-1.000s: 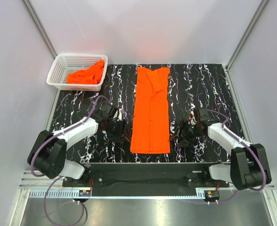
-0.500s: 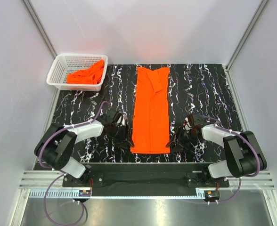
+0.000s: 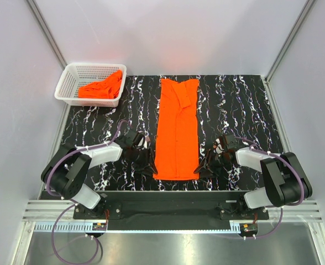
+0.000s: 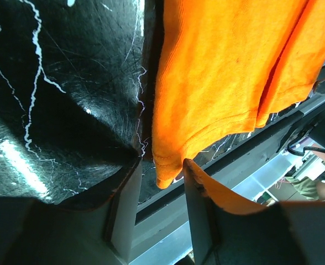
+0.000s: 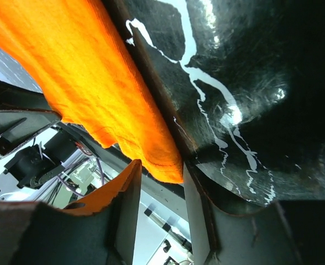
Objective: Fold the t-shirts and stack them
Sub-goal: Fold the tshirt
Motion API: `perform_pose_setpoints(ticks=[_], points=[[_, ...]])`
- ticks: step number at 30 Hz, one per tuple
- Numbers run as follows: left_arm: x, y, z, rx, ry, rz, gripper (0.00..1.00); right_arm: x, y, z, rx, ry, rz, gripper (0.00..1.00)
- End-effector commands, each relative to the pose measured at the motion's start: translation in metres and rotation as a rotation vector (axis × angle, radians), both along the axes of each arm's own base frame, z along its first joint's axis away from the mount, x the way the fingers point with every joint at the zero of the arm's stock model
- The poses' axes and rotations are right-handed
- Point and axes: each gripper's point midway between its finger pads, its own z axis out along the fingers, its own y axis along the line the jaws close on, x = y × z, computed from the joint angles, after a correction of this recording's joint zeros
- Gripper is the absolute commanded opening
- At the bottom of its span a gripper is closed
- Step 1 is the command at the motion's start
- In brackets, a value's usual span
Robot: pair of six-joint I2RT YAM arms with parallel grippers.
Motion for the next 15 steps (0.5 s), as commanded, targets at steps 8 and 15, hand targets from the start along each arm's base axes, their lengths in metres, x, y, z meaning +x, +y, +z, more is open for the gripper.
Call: perform_pose_setpoints(ticks=[8,15], points=[[-0.006,0.004,-0.012,0.023,0.008,0.002,0.26,-0.012,-0.007,-0.021,-0.061,0.021,-0.008,0.26],[-0.014,-0.004,-0.001,-0.019,-0.006,0.015,0.06,-0.022,-0.006,-0.012,-0.031,0.044,-0.059,0.0]])
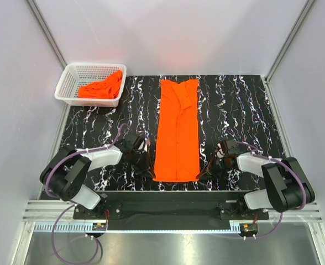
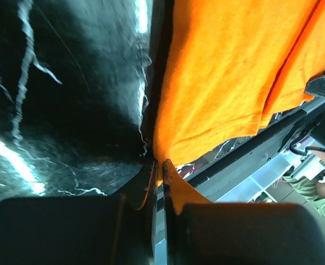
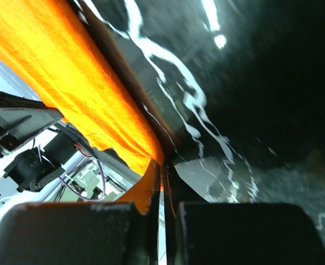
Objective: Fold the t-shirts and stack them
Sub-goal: Fold the tshirt
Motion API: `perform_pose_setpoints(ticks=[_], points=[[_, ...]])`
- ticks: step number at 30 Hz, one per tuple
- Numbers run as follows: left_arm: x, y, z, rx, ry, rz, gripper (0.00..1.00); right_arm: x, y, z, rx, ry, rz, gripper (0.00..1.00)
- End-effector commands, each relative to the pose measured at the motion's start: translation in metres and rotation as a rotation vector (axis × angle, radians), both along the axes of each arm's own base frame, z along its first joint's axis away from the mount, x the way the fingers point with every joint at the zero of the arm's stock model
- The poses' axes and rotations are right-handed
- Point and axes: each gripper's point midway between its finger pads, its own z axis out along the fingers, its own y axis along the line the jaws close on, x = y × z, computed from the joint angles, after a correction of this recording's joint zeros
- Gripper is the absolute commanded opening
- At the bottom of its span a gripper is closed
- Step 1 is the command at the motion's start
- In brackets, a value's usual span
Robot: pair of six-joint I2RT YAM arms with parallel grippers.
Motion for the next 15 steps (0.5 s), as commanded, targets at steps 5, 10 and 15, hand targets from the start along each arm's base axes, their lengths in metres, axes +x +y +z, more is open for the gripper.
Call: perform_pose_setpoints(ticks=[5,10,15], points=[[-0.017,-0.007,0.014,-0.055,-0.027,0.058,0.03,-0.014,-0.006,0.012,-0.022,-0.012,-0.051,0.0],[-0.029,-0.01,0.026,-0.099,-0.032,0.097,0.01,-0.028,-0.006,0.029,0.01,-0.013,-0.065,0.0],[-0.026,-0.021,0.048,-0.153,-0.06,0.122,0.0,-0.03,-0.006,0.041,0.033,-0.055,-0.081,0.0]])
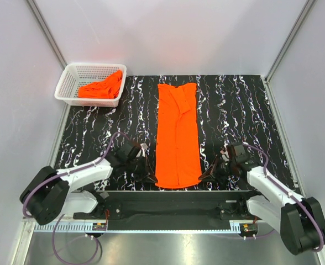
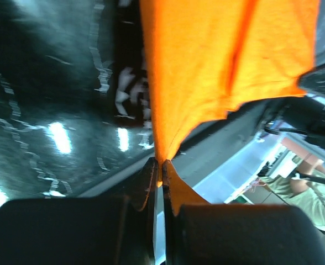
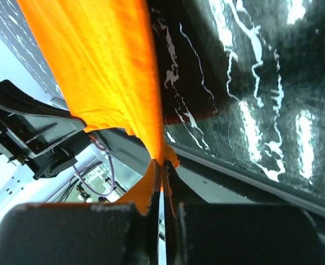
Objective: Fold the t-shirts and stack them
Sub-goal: Fold the tshirt
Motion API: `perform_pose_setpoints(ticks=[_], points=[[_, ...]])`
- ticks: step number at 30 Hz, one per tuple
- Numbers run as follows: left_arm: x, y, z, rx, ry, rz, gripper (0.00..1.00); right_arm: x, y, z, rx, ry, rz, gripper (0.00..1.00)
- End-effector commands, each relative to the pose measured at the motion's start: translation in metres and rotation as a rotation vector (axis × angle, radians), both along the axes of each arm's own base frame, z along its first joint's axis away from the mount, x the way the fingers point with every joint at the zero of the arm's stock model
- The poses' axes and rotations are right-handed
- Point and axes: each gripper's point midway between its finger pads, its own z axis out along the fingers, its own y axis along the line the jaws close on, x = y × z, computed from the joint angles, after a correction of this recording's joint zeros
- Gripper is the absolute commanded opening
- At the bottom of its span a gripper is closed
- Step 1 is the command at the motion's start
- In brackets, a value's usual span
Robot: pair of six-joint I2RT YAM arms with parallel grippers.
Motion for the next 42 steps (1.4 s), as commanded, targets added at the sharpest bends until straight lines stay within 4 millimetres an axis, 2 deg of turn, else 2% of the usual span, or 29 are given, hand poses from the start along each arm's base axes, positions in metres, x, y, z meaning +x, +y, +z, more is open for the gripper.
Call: perform_pose_setpoints(ticks=[1,2,3,5,6,8,9,10,11,12,13,14,15,16,17,18,19,20,21,22,23,24,25,27,28,30,32,33,42], points=[[0.017,-0.013,0.025,-0.064,-0.051,0.069,0.0,-0.003,0.001,0.008,-0.003,0.016,-0.004,0.0],[0.025,-0.018,0.036,-0.074,-0.07,0.075,0.0,-0.001,0.0,0.01,-0.013,0.02,0.002,0.0],[0.031,-0.02,0.042,-0.071,-0.085,0.084,0.0,0.012,0.002,0.022,-0.026,-0.034,0.019,0.0],[0.052,-0.025,0.058,-0.042,-0.136,0.083,0.0,0.024,0.001,0.024,-0.058,-0.031,0.038,0.0],[0.065,-0.023,0.062,-0.028,-0.165,0.082,0.0,0.039,0.002,0.036,-0.074,-0.081,0.06,0.0],[0.09,-0.026,0.075,-0.02,-0.185,0.096,0.0,0.056,-0.003,0.03,-0.113,-0.056,0.076,0.0],[0.107,-0.021,0.08,-0.017,-0.198,0.127,0.0,0.074,-0.002,0.041,-0.109,-0.088,0.073,0.0],[0.118,-0.019,0.084,-0.016,-0.223,0.123,0.0,0.086,-0.005,0.034,-0.118,-0.053,0.063,0.0],[0.134,-0.022,0.098,-0.025,-0.254,0.13,0.0,0.096,-0.006,0.035,-0.118,-0.054,0.058,0.0],[0.149,-0.017,0.092,-0.007,-0.24,0.149,0.0,0.116,-0.005,0.048,-0.108,-0.092,0.062,0.0],[0.159,-0.018,0.092,-0.009,-0.239,0.141,0.0,0.124,-0.006,0.041,-0.112,-0.06,0.065,0.0],[0.174,-0.022,0.106,-0.028,-0.267,0.141,0.0,0.136,-0.01,0.043,-0.114,-0.063,0.061,0.0],[0.188,-0.019,0.094,-0.004,-0.248,0.144,0.0,0.157,-0.009,0.056,-0.111,-0.109,0.057,0.0],[0.196,-0.018,0.094,-0.001,-0.245,0.146,0.0,0.167,-0.01,0.047,-0.114,-0.078,0.056,0.0],[0.21,-0.021,0.104,-0.015,-0.264,0.148,0.0,0.177,-0.012,0.049,-0.104,-0.076,0.057,0.0],[0.221,-0.017,0.1,-0.01,-0.255,0.163,0.0,0.197,-0.011,0.06,-0.093,-0.111,0.052,0.0],[0.232,-0.02,0.1,-0.022,-0.245,0.164,0.0,0.205,-0.01,0.048,-0.09,-0.071,0.054,0.0],[0.239,-0.02,0.097,-0.024,-0.237,0.168,0.0,0.213,-0.01,0.049,-0.088,-0.068,0.058,0.0],[0.247,-0.018,0.097,-0.028,-0.237,0.175,0.0,0.23,-0.012,0.058,-0.086,-0.099,0.048,0.0],[0.258,-0.021,0.095,-0.035,-0.231,0.173,0.0,0.236,-0.011,0.049,-0.088,-0.078,0.048,0.0],[0.263,-0.021,0.094,-0.039,-0.228,0.174,0.0,0.242,-0.011,0.05,-0.079,-0.077,0.046,0.0],[0.271,-0.019,0.094,-0.041,-0.229,0.183,0.0,0.255,-0.01,0.058,-0.07,-0.106,0.043,0.0],[0.275,-0.02,0.092,-0.043,-0.227,0.183,0.0,0.26,-0.01,0.052,-0.066,-0.09,0.046,0.0],[0.288,-0.017,0.089,-0.042,-0.224,0.2,0.0,0.274,-0.008,0.059,-0.059,-0.111,0.048,0.0],[0.293,-0.016,0.09,-0.045,-0.226,0.208,0.0,0.278,-0.009,0.052,-0.058,-0.095,0.046,0.0],[0.3,-0.013,0.08,-0.041,-0.204,0.218,0.0,0.288,-0.008,0.057,-0.055,-0.108,0.053,0.0],[0.306,-0.013,0.079,-0.047,-0.2,0.222,0.0,0.292,-0.009,0.049,-0.057,-0.087,0.055,0.0],[0.309,-0.011,0.072,-0.042,-0.188,0.229,0.0,0.297,-0.009,0.052,-0.056,-0.096,0.055,0.0],[0.326,-0.009,0.059,-0.048,-0.172,0.237,0.0,0.308,-0.013,0.035,-0.046,-0.067,0.061,0.0]])
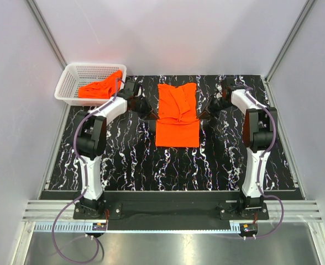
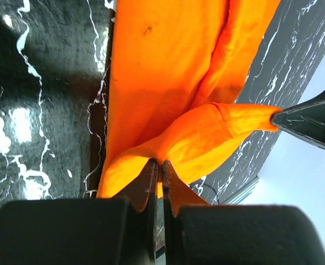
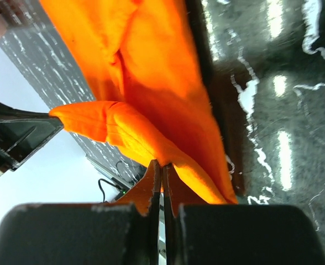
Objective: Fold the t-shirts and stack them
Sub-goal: Fold the tshirt
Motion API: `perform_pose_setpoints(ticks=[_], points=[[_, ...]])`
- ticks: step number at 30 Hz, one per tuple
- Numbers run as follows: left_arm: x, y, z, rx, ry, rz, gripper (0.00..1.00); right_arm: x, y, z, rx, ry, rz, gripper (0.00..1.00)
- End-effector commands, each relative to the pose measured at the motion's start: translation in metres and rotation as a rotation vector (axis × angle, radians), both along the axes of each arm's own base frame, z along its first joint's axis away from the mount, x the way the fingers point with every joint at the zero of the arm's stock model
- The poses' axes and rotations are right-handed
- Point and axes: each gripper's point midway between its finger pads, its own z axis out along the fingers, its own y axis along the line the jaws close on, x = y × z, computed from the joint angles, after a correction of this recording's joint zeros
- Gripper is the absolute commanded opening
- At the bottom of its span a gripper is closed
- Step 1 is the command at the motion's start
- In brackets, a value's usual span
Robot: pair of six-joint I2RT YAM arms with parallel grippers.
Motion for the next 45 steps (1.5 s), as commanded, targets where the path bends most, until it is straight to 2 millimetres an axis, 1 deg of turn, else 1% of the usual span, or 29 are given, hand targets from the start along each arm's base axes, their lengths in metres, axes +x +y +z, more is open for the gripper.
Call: perform_pose_setpoints(ticks=[1,12,15,17,18,19,20,21,22,23,24,25,26,27,28,29,30,31,32,33,34,35,36,37,38,39,41,42,45], points=[[0.016,-0.006,0.017,-0.052,-0.05,-0.024,0.0,0.005,0.0,0.008,0.026,-0.016,0.02,0.0],[0.028,-0.006,0.005,-0.064,-0.038,-0.032,0.01,0.013,0.001,-0.003,0.041,-0.006,0.031,0.0],[0.03,-0.009,0.001,-0.073,-0.036,-0.052,0.04,0.018,0.0,-0.007,0.032,-0.008,0.024,0.0],[0.033,-0.007,-0.001,-0.046,-0.028,-0.058,0.15,0.025,-0.003,-0.009,0.021,-0.014,0.015,0.07],[0.035,-0.003,-0.01,-0.008,-0.035,-0.074,0.2,0.027,-0.003,-0.013,0.019,-0.009,0.009,0.12],[0.037,0.001,-0.004,0.024,-0.035,-0.08,0.29,0.03,-0.006,-0.015,0.007,-0.01,0.004,0.2],[0.039,0.005,-0.004,0.059,-0.056,-0.098,0.34,0.035,-0.011,-0.013,-0.004,-0.02,-0.004,0.26],[0.042,0.011,0.003,0.102,-0.084,-0.091,0.38,0.036,-0.014,-0.011,-0.014,-0.024,-0.009,0.31],[0.041,0.016,0.011,0.132,-0.096,-0.094,0.41,0.034,-0.019,-0.01,-0.037,-0.023,-0.007,0.34],[0.04,0.021,0.016,0.162,-0.115,-0.094,0.46,0.032,-0.022,-0.009,-0.054,-0.02,-0.008,0.41],[0.042,0.029,0.02,0.206,-0.148,-0.095,0.48,0.03,-0.025,0.0,-0.068,-0.031,-0.009,0.45],[0.035,0.032,0.032,0.216,-0.171,-0.098,0.49,0.026,-0.028,0.004,-0.083,-0.036,-0.007,0.48],[0.03,0.032,0.035,0.221,-0.179,-0.109,0.49,0.016,-0.029,0.001,-0.092,-0.019,-0.003,0.51],[0.02,0.033,0.031,0.218,-0.166,-0.127,0.48,0.01,-0.026,0.016,-0.103,-0.052,0.006,0.51],[0.014,0.031,0.036,0.209,-0.17,-0.135,0.46,0.005,-0.026,0.019,-0.119,-0.059,0.011,0.52],[0.005,0.024,0.036,0.206,-0.168,-0.157,0.43,-0.005,-0.028,0.013,-0.153,-0.051,0.025,0.52],[-0.001,0.02,0.035,0.198,-0.164,-0.173,0.36,-0.012,-0.018,0.022,-0.16,-0.08,0.053,0.51],[-0.01,0.015,0.027,0.194,-0.152,-0.191,0.33,-0.015,-0.013,0.022,-0.164,-0.096,0.07,0.51],[-0.019,0.002,0.027,0.184,-0.157,-0.222,0.31,-0.024,-0.008,0.016,-0.173,-0.086,0.086,0.5],[-0.025,-0.006,0.025,0.169,-0.154,-0.236,0.29,-0.028,-0.001,0.016,-0.172,-0.094,0.101,0.47],[-0.03,-0.012,0.018,0.155,-0.147,-0.247,0.28,-0.032,0.014,0.013,-0.169,-0.102,0.129,0.41],[-0.035,-0.021,0.014,0.143,-0.127,-0.251,0.28,-0.036,0.018,0.007,-0.17,-0.091,0.139,0.36],[-0.035,-0.026,0.012,0.13,-0.128,-0.255,0.27,-0.038,0.023,0.002,-0.175,-0.085,0.151,0.31],[-0.034,-0.03,0.009,0.123,-0.124,-0.257,0.26,-0.039,0.032,-0.002,-0.188,-0.098,0.165,0.24],[-0.033,-0.033,0.0,0.119,-0.106,-0.255,0.26,-0.038,0.034,-0.006,-0.196,-0.097,0.168,0.23],[-0.03,-0.035,-0.001,0.105,-0.104,-0.253,0.26,-0.038,0.037,-0.014,-0.202,-0.086,0.169,0.22],[-0.023,-0.04,-0.006,0.094,-0.101,-0.247,0.26,-0.032,0.04,-0.019,-0.204,-0.09,0.152,0.22],[-0.016,-0.043,-0.011,0.096,-0.101,-0.243,0.26,-0.031,0.041,-0.026,-0.208,-0.077,0.147,0.22],[-0.004,-0.048,-0.019,0.088,-0.1,-0.235,0.26,-0.023,0.041,-0.033,-0.219,-0.076,0.137,0.22]])
